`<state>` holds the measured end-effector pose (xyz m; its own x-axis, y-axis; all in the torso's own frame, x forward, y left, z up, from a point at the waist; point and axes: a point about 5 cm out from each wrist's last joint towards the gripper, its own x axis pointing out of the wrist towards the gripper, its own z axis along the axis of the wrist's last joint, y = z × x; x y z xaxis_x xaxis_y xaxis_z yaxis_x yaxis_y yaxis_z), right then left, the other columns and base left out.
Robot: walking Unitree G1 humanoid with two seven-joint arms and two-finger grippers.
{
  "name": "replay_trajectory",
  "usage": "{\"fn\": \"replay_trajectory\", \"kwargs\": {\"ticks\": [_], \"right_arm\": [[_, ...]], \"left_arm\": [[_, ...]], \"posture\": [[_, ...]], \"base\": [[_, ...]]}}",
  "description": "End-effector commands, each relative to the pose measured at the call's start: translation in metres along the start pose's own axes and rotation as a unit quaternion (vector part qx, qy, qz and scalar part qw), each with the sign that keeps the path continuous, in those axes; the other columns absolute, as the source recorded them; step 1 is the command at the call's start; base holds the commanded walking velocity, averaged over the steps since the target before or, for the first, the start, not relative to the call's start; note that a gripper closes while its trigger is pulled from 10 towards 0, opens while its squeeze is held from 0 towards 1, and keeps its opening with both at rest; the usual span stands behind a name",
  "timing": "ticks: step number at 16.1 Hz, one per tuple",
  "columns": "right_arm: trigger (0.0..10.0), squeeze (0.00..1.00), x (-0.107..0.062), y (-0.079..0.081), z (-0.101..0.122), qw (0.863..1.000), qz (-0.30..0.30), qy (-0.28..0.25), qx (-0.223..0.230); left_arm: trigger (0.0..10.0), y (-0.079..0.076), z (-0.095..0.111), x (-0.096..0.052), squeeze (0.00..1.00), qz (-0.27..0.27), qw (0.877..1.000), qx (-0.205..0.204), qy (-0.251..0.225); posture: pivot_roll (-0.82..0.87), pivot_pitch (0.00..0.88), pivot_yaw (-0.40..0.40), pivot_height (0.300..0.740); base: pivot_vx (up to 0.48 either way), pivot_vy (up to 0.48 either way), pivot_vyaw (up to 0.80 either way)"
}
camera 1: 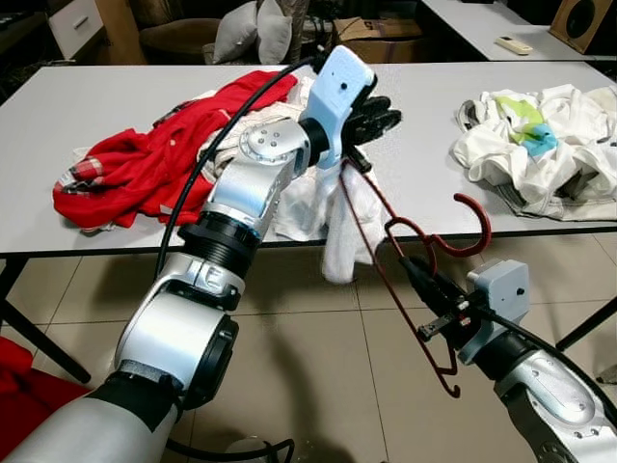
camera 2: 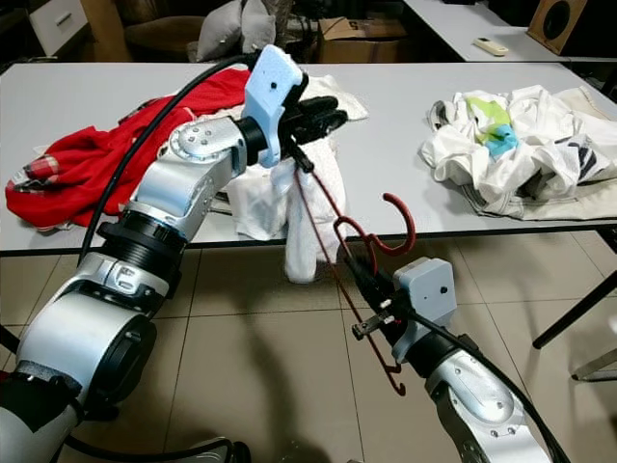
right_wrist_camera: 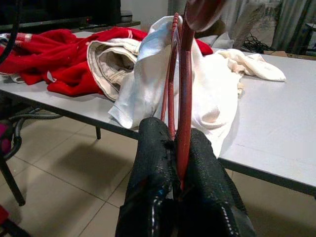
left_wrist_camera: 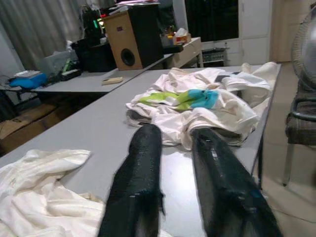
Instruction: Hang hanger
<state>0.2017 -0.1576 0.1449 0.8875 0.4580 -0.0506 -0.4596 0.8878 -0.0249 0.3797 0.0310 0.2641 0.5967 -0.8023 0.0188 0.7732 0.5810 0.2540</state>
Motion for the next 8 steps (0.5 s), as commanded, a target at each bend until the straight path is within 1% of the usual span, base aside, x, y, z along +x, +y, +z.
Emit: {"fn": "replay_trajectory", "kwargs": {"ticks": [1,3,4,5,6,8], "right_arm": [[10.0,0.00,0.000,-0.004,-0.001,1.000,-0.011,0.008,0.003],[10.0,0.00,-0.001,-0.011,-0.008,0.999,-0.039,0.028,0.007],[10.0,0.00,-0.003,-0.016,-0.009,0.998,-0.061,0.029,0.012],[10.0,0.00,-0.005,-0.020,-0.007,0.996,-0.079,0.015,0.022],[10.0,0.00,-0.006,-0.021,-0.006,0.996,-0.087,0.010,0.025],[10.0,0.00,-0.011,-0.032,-0.004,0.990,-0.123,-0.015,0.065]], "left_arm": [[10.0,-0.001,0.005,-0.001,1.00,-0.006,1.000,-0.009,-0.009],[10.0,0.008,0.009,-0.007,1.00,0.016,1.000,-0.018,-0.018],[10.0,0.019,0.009,-0.016,1.00,0.044,0.999,-0.015,-0.020],[10.0,0.027,0.007,-0.023,1.00,0.066,0.998,-0.012,-0.019],[10.0,0.029,0.006,-0.026,1.00,0.071,0.997,-0.013,-0.018],[10.0,0.037,-0.009,-0.041,1.00,0.094,0.995,0.004,0.014]], "posture": [[-0.07,0.029,0.027,0.740],[-0.07,0.029,0.029,0.740],[-0.07,0.031,0.033,0.740],[-0.07,0.031,0.034,0.740],[-0.07,0.033,0.036,0.740],[-0.07,0.037,0.035,0.740]], "base": [[0.000,0.000,0.00],[0.000,0.000,0.00],[0.000,0.000,0.00],[0.000,0.000,0.00],[0.000,0.000,0.00],[0.000,0.000,0.00]]}}
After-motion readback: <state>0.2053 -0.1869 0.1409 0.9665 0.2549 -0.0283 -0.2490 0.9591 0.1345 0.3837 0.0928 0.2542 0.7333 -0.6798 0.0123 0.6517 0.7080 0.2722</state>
